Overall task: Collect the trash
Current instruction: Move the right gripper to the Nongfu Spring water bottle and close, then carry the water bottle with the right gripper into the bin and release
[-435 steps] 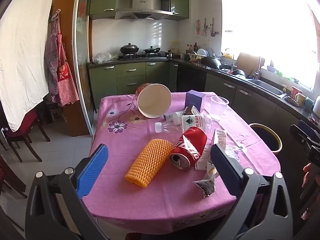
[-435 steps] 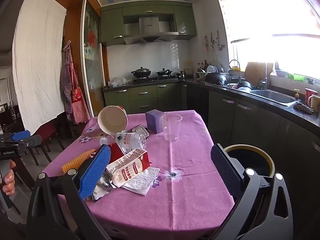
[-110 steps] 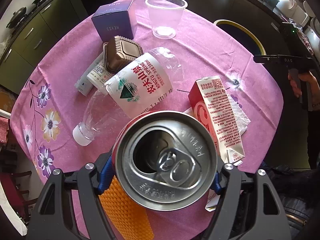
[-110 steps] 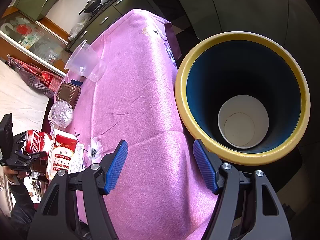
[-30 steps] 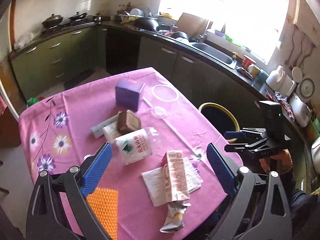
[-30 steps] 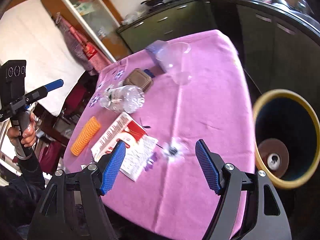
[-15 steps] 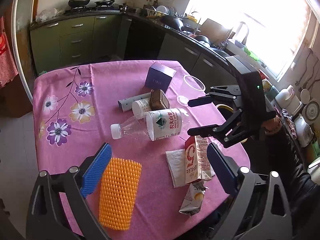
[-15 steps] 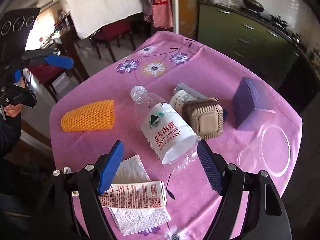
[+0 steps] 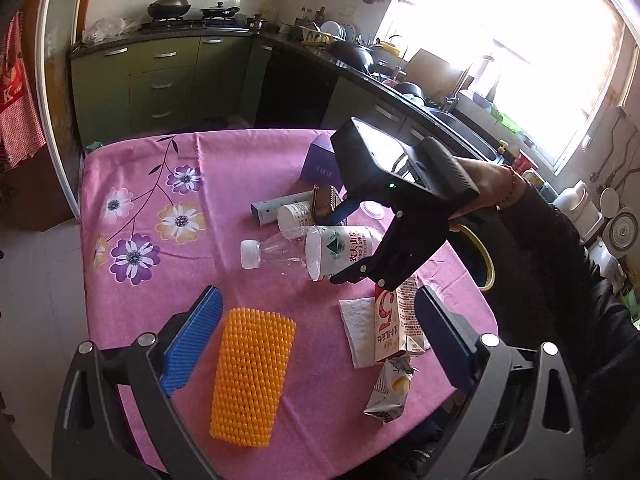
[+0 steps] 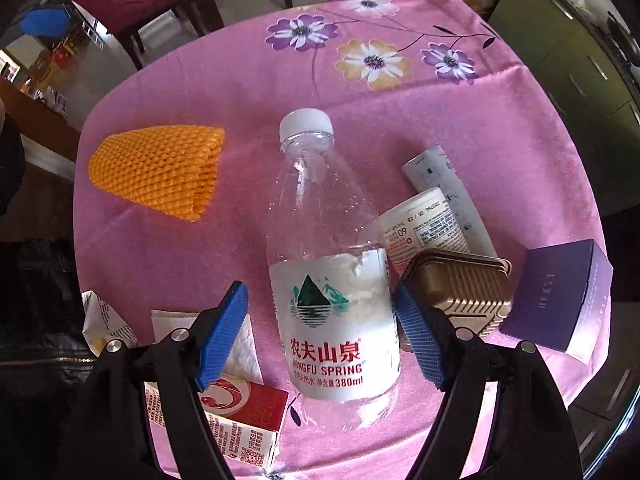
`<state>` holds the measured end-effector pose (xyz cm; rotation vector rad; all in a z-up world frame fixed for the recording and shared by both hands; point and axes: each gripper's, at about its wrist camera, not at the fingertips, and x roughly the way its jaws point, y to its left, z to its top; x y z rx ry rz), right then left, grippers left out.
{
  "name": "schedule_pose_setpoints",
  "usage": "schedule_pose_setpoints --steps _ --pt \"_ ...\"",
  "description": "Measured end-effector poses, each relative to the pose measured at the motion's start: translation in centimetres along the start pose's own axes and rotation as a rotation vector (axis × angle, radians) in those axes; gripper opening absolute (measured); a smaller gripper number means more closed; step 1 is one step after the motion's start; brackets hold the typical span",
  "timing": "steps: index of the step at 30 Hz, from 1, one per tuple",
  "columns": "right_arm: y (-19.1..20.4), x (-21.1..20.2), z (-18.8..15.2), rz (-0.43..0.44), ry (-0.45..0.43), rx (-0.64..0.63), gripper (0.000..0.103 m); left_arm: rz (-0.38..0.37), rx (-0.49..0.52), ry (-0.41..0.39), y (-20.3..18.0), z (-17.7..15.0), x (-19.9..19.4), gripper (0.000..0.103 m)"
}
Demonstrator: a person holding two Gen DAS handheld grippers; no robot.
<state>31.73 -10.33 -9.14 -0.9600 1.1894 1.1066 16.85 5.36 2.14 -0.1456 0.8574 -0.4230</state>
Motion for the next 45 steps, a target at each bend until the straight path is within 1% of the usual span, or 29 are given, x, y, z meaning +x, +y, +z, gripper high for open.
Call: schedule_pose_setpoints --steps 7,15,18,21,24,25,27,31,35,38,40,42,45 --pt "0.2 2.7 1.2 0.013 0.066 -0.042 0.075 0.011 -0.018 0.005 0.9 -0.5 -0.3 0.093" --pt "-0.1 4.8 1.7 0.009 0.085 -0.034 0.073 0.010 -0.028 0.022 1.6 -0.9 0.0 0.093" --pt "-0.5 4.8 1.6 0.004 0.083 -0.003 0.069 0.008 -0.032 0.023 1.8 -1.0 0.1 0.093" --pt "-0.8 4.6 1.6 -0.003 0.083 0.033 0.068 0.006 -0.033 0.027 1.7 -1.1 0.2 0.093" --pt "-0.7 4.5 1.6 -0.031 0.067 0.050 0.067 0.005 -0.031 0.030 1.7 -1.3 0.2 0.093" --pt "-0.4 4.2 2.1 -0.040 0.064 0.054 0.067 0.004 -0.031 0.030 1.7 -1.3 0.2 0.093" --pt "-0.5 3.7 2.1 -0.047 0.040 0.066 0.067 0.006 -0.031 0.031 1.6 -1.3 0.2 0.093" --pt "-0.3 1.9 2.8 -0.016 -0.024 0.091 0.066 0.010 -0.026 0.029 1.5 -1.4 0.2 0.093" --pt "-0.8 -1.0 2.8 0.007 -0.089 0.109 0.066 0.012 -0.021 0.030 1.4 -1.6 0.1 0.093" --pt "-0.4 -3.9 1.3 0.009 -0.151 0.145 0.066 0.009 -0.016 0.033 1.3 -1.6 0.2 0.093" --pt "0.9 -5.8 -0.2 0.010 -0.191 0.182 0.066 0.002 -0.009 0.036 1.1 -1.5 0.4 0.093" --pt "1.4 -7.6 -2.6 0.005 -0.231 0.230 0.066 -0.008 0.000 0.036 0.7 -1.4 0.6 0.093" --pt "2.4 -10.9 -8.2 -0.002 -0.287 0.327 0.066 -0.027 0.013 0.041 0.0 -1.1 1.2 0.093"
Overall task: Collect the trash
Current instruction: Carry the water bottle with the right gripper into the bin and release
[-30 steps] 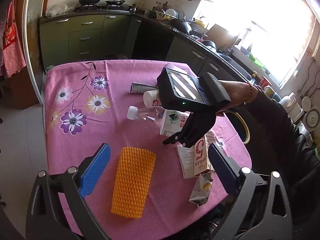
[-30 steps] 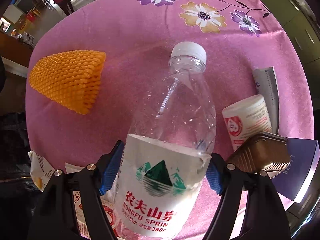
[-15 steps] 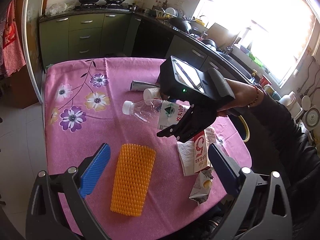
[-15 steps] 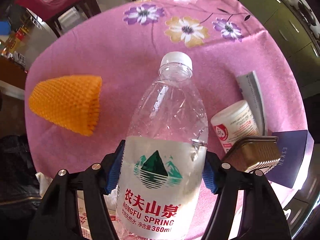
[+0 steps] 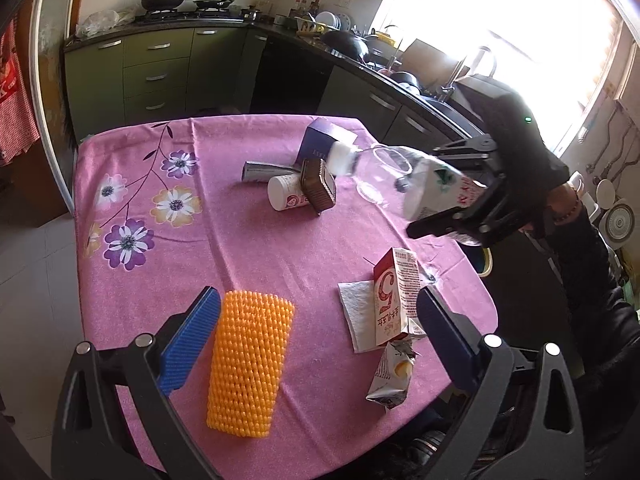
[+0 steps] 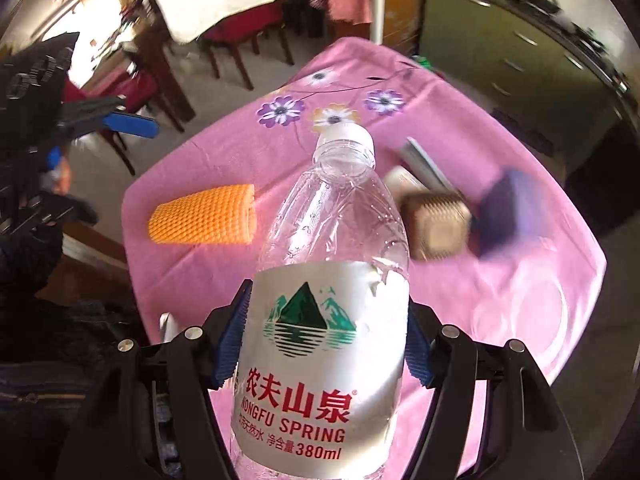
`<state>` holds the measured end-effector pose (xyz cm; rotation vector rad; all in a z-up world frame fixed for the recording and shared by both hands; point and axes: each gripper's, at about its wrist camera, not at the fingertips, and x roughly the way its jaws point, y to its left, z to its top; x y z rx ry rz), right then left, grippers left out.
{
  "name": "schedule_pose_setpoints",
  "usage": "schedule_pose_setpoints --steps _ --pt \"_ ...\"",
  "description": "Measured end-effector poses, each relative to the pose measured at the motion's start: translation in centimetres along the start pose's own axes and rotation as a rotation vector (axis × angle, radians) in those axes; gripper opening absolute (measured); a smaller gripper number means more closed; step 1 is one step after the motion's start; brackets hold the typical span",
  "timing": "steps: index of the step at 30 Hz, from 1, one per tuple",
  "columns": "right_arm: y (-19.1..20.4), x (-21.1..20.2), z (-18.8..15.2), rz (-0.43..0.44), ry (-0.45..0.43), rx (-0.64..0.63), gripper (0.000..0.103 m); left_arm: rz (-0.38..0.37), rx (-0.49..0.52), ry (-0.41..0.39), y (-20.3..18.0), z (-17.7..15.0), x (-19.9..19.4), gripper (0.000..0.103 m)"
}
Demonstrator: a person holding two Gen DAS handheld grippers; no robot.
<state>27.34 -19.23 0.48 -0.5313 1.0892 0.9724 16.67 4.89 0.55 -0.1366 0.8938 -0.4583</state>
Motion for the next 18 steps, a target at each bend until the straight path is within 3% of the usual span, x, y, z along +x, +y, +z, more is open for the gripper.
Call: schedule_pose_setpoints --steps 4,9,13,18 --pt "-3.2 -5.6 -7.5 -0.059 -0.044 0.174 0.066 -0.025 0.028 0.013 -1.3 0.4 1.2 0.093" --pt "-8.5 -8.8 -17.8 -0.150 -0.037 0.451 0.066 -0.044 0.062 0.034 -3.2 0.8 2.6 0.094" --pt "-13.8 -8.0 -24.7 -0.165 -0.004 0.653 0.066 -0.052 0.097 0.052 -4.9 1.1 3.5 0.094" --pt "-20.0 -4.6 -29.2 -0.185 0.038 0.833 0.066 -0.046 0.132 0.068 -6.6 1.5 4.0 0.094"
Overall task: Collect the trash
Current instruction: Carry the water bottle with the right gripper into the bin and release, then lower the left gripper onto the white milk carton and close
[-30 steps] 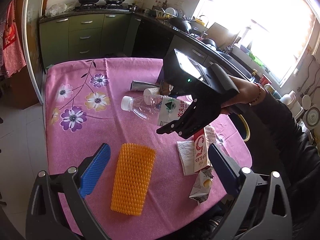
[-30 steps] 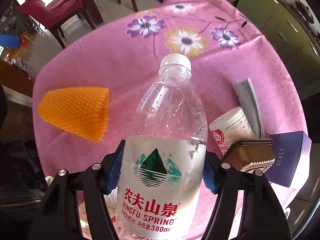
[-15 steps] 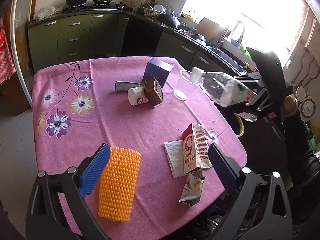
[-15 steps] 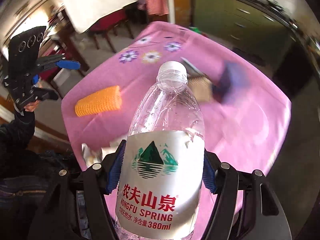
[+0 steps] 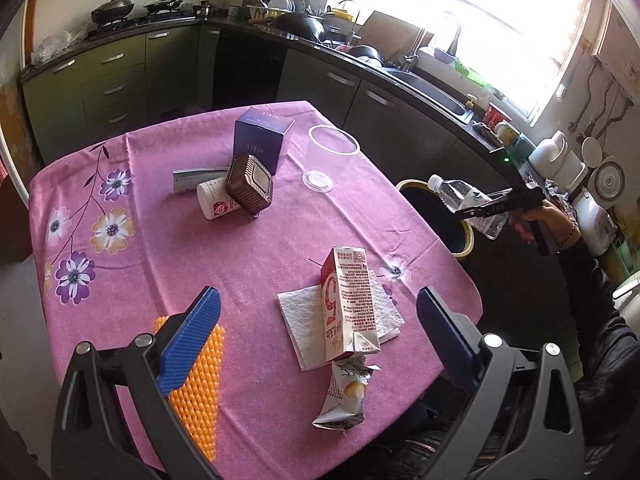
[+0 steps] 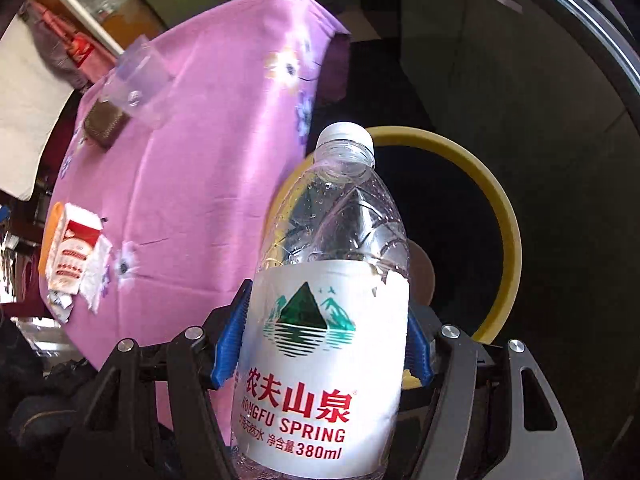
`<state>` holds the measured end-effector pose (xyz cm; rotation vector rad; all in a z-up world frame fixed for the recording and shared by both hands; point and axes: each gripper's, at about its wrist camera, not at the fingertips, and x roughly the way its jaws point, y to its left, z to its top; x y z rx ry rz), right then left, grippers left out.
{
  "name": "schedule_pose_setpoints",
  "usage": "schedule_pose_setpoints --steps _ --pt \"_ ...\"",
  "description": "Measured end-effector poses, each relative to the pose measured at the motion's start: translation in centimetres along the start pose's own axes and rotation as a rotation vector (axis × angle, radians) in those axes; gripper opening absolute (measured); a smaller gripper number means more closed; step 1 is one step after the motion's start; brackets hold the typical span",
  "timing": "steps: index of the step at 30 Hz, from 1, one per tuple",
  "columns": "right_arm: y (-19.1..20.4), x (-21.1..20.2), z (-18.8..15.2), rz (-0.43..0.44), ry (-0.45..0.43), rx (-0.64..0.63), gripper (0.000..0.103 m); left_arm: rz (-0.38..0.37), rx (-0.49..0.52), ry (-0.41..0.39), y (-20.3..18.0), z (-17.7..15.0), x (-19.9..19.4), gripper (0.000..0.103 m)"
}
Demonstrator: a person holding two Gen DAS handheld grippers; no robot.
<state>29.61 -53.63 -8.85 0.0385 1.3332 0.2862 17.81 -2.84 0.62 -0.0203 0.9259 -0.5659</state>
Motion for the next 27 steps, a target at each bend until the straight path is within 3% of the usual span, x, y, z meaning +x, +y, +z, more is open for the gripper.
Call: schedule_pose_setpoints --steps 5,7,9,13,19,27 --pt "-4.5 4.3 1.6 -0.062 0.011 0.092 0.068 0.008 0.016 0.021 -0.8 0.1 0.4 0.094" --pt "-5.3 5.1 1.8 -0.132 0.003 0.113 0.077 0.007 0.017 0.033 -0.8 -0.1 0.7 0.094" --pt "-5.7 4.9 1.6 -0.154 -0.017 0.147 0.079 0.005 0.019 0.043 -0.8 -0.2 1.0 0.094" --pt "-5.0 1.9 -0.2 -0.109 -0.106 0.205 0.079 -0.007 0.021 0.067 -1.1 -0.4 1.6 0.094" --pt "0.4 -2.9 -6.6 0.060 -0.298 0.225 0.079 -0.047 0.038 0.120 -2.2 -1.0 3.5 0.095" --pt "6.9 -4.2 -15.0 0.183 -0.424 0.209 0.080 -0.014 0.093 0.195 -5.2 -1.1 7.4 0.095"
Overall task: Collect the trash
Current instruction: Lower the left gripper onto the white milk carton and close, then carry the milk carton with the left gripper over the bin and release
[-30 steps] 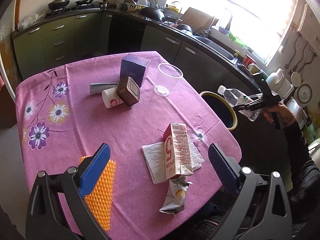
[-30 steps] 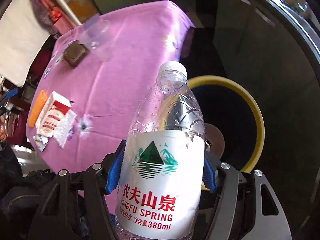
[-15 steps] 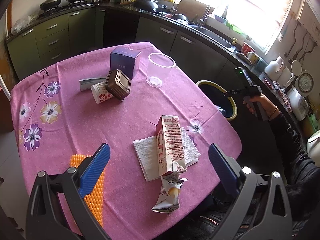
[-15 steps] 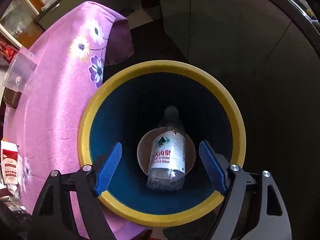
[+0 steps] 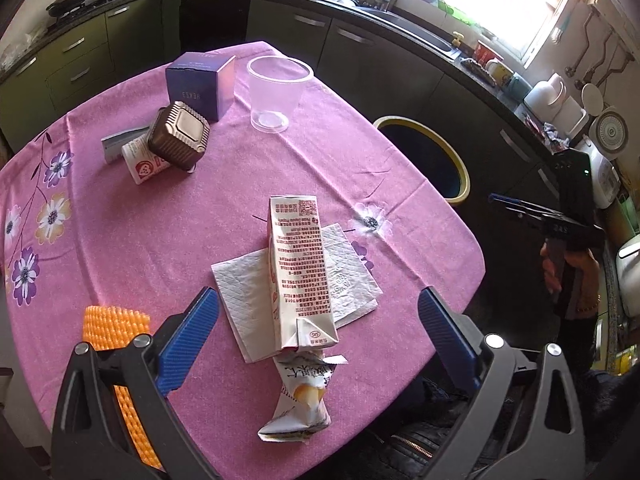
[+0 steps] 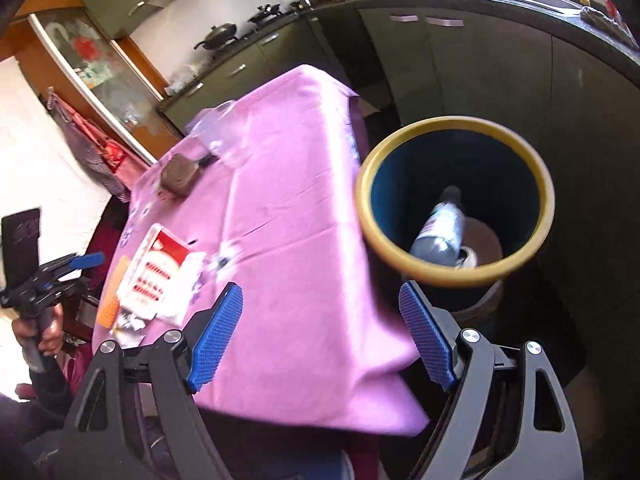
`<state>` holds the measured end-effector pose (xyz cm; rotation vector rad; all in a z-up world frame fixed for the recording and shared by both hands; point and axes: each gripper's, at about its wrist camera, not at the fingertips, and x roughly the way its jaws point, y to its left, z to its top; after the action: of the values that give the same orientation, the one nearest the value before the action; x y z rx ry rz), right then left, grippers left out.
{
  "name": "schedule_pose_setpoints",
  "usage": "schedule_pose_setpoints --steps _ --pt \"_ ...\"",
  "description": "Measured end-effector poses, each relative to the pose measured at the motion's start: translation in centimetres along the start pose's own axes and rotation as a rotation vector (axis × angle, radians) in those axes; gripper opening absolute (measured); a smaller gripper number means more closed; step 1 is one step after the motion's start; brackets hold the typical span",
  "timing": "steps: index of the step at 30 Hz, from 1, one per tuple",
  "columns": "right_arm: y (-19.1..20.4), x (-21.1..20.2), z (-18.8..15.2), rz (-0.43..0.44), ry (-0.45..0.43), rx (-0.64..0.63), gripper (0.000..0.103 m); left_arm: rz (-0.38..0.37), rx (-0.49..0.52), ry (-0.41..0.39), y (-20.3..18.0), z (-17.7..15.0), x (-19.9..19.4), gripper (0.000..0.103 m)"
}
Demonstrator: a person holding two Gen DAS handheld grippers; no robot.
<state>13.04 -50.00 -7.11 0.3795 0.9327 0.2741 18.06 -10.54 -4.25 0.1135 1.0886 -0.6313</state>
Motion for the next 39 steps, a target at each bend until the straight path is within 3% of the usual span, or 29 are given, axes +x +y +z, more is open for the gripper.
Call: schedule_pose_setpoints --steps 4,12,21,28,39 --pt "1.5 -0.3 -2.2 0.108 -0.015 0.032 0.082 0.066 0.048 0.057 -1.2 0.8 2.9 0.095" --pt "2.6 0.1 -3.2 0.146 -0.021 0.039 0.082 0.119 0.038 0.138 -0.8 1.4 6.7 0.092" --pt "1.6 1.1 -3.3 0.166 -0.021 0.078 0.082 0.137 0.042 0.159 -0.8 1.7 7.2 0.064" --pt "1.5 1.2 -3.4 0.176 -0.022 0.083 0.082 0.135 0.026 0.178 -0.3 1.8 7.8 0.033" --pt "1.5 1.2 -3.6 0.171 -0.027 0.086 0.082 0.131 0.023 0.131 -0.2 2.4 6.6 0.033"
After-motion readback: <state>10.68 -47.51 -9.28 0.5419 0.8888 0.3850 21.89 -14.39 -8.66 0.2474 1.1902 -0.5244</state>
